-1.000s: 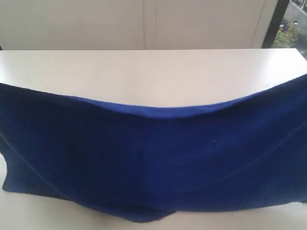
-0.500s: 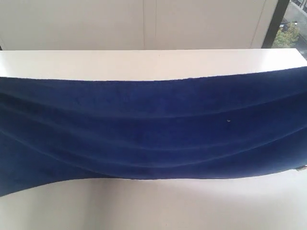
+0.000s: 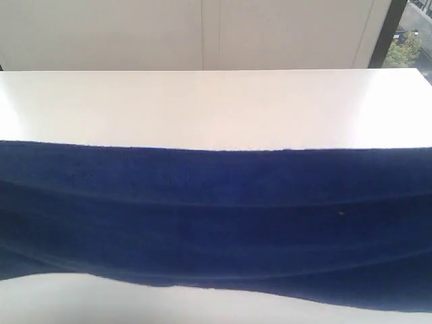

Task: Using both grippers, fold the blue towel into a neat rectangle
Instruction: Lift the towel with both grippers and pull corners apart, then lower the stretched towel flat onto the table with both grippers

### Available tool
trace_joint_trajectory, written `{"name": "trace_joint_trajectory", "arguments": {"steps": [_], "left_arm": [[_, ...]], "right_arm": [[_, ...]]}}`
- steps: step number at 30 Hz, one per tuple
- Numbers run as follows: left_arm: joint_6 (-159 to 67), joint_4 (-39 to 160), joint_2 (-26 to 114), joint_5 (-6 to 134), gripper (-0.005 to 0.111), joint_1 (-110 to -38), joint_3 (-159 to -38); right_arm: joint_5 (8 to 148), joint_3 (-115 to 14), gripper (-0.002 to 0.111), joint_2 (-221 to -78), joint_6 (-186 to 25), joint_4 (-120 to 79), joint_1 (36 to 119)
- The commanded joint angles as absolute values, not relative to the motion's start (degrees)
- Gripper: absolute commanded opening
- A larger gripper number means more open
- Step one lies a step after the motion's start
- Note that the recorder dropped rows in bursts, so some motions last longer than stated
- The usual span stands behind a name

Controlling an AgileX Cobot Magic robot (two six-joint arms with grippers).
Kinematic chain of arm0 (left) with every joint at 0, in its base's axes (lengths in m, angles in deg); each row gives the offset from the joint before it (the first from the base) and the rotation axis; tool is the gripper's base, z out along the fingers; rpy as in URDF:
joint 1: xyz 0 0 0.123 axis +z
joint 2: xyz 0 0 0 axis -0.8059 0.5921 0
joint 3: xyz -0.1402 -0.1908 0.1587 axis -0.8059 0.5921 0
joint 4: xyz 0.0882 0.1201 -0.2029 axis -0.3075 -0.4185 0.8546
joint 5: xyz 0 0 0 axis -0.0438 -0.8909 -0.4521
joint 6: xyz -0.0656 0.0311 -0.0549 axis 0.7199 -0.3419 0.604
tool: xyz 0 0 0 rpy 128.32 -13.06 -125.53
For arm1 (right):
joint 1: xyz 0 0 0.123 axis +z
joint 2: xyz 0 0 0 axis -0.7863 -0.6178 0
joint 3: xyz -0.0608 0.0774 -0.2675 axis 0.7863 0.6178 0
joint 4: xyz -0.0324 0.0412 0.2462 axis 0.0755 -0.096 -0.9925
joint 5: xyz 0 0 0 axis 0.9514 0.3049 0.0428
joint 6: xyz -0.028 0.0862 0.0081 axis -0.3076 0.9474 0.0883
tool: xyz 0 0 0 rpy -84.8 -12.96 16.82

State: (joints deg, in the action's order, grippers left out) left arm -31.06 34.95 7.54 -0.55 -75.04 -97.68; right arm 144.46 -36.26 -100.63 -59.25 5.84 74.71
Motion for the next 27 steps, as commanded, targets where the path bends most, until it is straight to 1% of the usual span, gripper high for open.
{"name": "trace_joint_trajectory", "arguments": {"steps": [1, 4, 8, 10, 12, 14, 16, 19, 23, 27], "left_arm": [[-31.70, 38.11, 4.44, -2.81, 0.000, -74.98, -97.38], [-30.82, 39.58, 5.70, 0.25, 0.000, -74.98, -95.70], [-25.04, 38.55, 16.21, 9.13, 0.000, -74.98, -88.84], [-19.20, 33.09, 23.64, 13.72, 0.000, -74.98, -86.92], [-10.83, 24.16, 32.47, 17.47, 0.000, -74.98, -86.78], [-8.19, 24.02, 40.39, 26.17, 0.000, -74.98, -86.78], [-3.58, 20.85, 46.76, 30.85, 0.000, -74.85, -86.92], [5.04, 11.46, 53.36, 33.66, 0.000, -74.85, -87.04], [16.23, -0.36, 58.18, 36.05, 0.000, -74.67, -88.78], [27.88, -12.99, 61.99, 40.28, 0.000, -71.73, -91.46]], "right_arm": [[146.12, -36.18, 0.000, -98.53, -59.91, 5.60, 74.61], [145.24, -36.18, 0.000, -101.07, -59.06, 5.60, 74.61], [138.34, -33.14, 0.000, -112.67, -56.19, 6.45, 74.61], [134.79, -31.68, 0.000, -120.24, -52.53, 10.82, 74.61], [132.55, -31.52, 0.000, -128.68, -44.95, 19.79, 74.61], [126.66, -31.52, 0.000, -136.59, -42.92, 20.78, 74.61], [123.54, -31.52, 0.000, -143.26, -37.88, 25.40, 74.61], [121.36, -31.52, 0.000, -150.79, -29.95, 33.25, 74.05], [113.74, -33.44, 0.000, -157.72, -27.99, 34.70, 70.03], [108.32, -35.72, 0.000, -162.12, -26.68, 36.36, 66.18]]}}
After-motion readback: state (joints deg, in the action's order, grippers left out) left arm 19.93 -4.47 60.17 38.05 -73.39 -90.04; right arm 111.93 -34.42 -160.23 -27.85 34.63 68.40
